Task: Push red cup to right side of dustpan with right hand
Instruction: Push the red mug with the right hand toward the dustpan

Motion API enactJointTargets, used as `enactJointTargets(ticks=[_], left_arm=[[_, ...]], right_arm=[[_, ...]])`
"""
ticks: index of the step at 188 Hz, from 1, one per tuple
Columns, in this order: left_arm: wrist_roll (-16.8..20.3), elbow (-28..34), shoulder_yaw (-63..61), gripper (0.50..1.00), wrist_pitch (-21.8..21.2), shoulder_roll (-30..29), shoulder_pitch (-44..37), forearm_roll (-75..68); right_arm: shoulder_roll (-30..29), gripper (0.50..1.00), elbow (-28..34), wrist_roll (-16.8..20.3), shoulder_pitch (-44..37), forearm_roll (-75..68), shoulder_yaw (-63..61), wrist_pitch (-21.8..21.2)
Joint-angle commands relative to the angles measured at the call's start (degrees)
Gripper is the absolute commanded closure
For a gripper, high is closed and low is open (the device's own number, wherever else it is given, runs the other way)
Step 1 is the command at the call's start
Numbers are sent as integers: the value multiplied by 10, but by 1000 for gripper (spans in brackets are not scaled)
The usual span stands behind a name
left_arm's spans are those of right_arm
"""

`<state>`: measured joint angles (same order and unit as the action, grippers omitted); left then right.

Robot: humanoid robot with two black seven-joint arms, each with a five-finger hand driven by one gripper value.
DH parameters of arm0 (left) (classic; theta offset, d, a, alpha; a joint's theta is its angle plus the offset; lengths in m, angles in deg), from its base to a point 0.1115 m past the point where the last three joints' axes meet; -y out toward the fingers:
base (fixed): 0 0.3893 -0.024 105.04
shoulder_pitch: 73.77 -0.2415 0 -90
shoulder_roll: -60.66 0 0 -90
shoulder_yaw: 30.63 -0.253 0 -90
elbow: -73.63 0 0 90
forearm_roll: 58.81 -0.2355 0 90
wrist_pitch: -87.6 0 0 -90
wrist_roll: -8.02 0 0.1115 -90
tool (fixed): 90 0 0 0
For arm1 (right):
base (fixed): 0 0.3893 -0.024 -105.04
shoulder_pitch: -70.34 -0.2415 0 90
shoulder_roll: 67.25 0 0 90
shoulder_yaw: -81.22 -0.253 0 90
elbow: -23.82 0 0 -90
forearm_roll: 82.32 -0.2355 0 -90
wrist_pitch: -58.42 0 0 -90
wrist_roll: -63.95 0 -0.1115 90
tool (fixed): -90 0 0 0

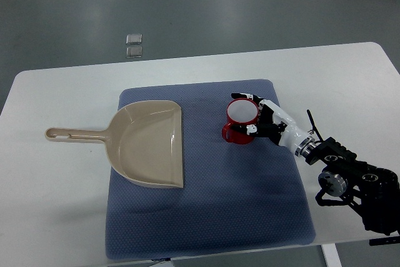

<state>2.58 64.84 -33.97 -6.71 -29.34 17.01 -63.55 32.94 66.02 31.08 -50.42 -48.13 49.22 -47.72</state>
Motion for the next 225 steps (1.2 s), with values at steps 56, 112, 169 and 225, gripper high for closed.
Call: enactJointTargets(ticks=[56, 112, 169, 225], left_arm=[[0, 0, -1, 500, 0, 0, -1, 0], [0, 0, -1, 500, 0, 0, -2, 0], [0, 0, 0, 500, 0, 0, -3, 0], [0, 0, 0, 500, 0, 0, -3, 0]], right_arm=[[-45, 568, 2, 0, -11, 1, 3, 8], [-80, 568, 3, 3, -22, 4, 9, 21], [-87, 568, 3, 3, -24, 16, 9, 21], [-92, 568, 3, 3, -23, 16, 9, 21]])
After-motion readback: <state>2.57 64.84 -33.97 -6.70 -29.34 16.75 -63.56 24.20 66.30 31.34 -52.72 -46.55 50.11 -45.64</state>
